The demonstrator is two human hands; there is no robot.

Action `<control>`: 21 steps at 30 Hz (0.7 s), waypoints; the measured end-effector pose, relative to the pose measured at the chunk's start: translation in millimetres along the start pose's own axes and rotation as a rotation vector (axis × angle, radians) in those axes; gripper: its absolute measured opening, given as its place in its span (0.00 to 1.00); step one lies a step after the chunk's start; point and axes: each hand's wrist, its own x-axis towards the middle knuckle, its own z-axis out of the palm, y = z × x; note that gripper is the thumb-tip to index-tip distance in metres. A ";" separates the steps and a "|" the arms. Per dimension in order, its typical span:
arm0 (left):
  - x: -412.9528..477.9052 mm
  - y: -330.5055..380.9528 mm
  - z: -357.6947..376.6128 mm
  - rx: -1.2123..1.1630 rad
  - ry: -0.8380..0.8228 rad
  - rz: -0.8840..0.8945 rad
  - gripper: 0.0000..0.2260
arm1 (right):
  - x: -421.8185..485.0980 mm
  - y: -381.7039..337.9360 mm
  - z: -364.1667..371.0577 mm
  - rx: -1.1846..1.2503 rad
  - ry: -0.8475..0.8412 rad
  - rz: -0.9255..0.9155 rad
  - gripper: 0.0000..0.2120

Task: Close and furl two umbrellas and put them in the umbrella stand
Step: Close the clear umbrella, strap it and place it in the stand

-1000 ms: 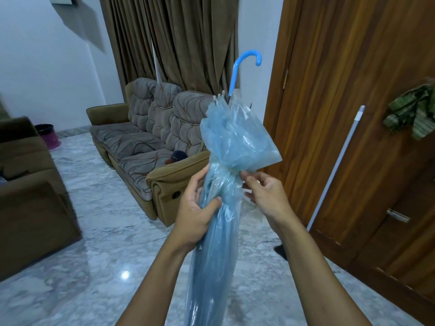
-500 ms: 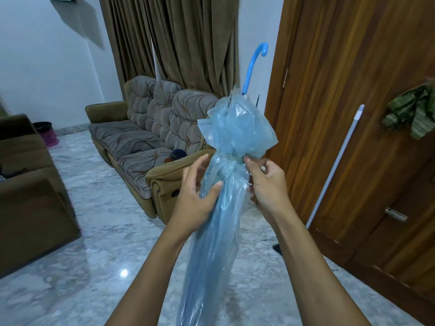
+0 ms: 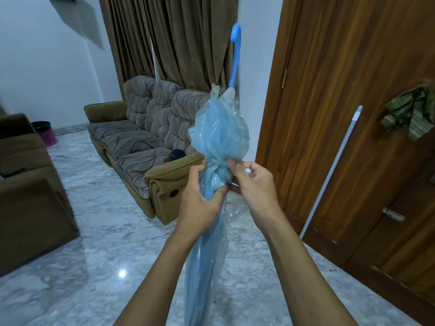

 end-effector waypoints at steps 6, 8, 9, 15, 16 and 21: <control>0.4 0.9 6.3 -0.197 0.189 -0.081 0.18 | -1.4 17.6 6.2 -0.102 -0.010 0.029 0.14; -1.5 -1.6 8.5 -0.291 0.187 -0.137 0.15 | 1.3 18.6 3.8 0.000 -0.058 0.105 0.11; -1.7 -4.9 9.2 -0.344 0.169 -0.181 0.14 | 2.3 17.5 2.5 0.037 -0.101 0.129 0.11; 7.5 -7.3 -5.5 -0.068 -0.054 -0.219 0.18 | 7.4 12.2 -0.8 0.028 -0.133 0.089 0.11; 10.3 -6.8 -10.6 0.075 -0.057 -0.190 0.23 | 8.4 14.7 -2.9 0.007 -0.107 0.071 0.11; 19.9 17.7 -25.7 0.354 0.293 0.177 0.37 | 3.3 22.4 -0.4 -0.090 -0.048 -0.029 0.14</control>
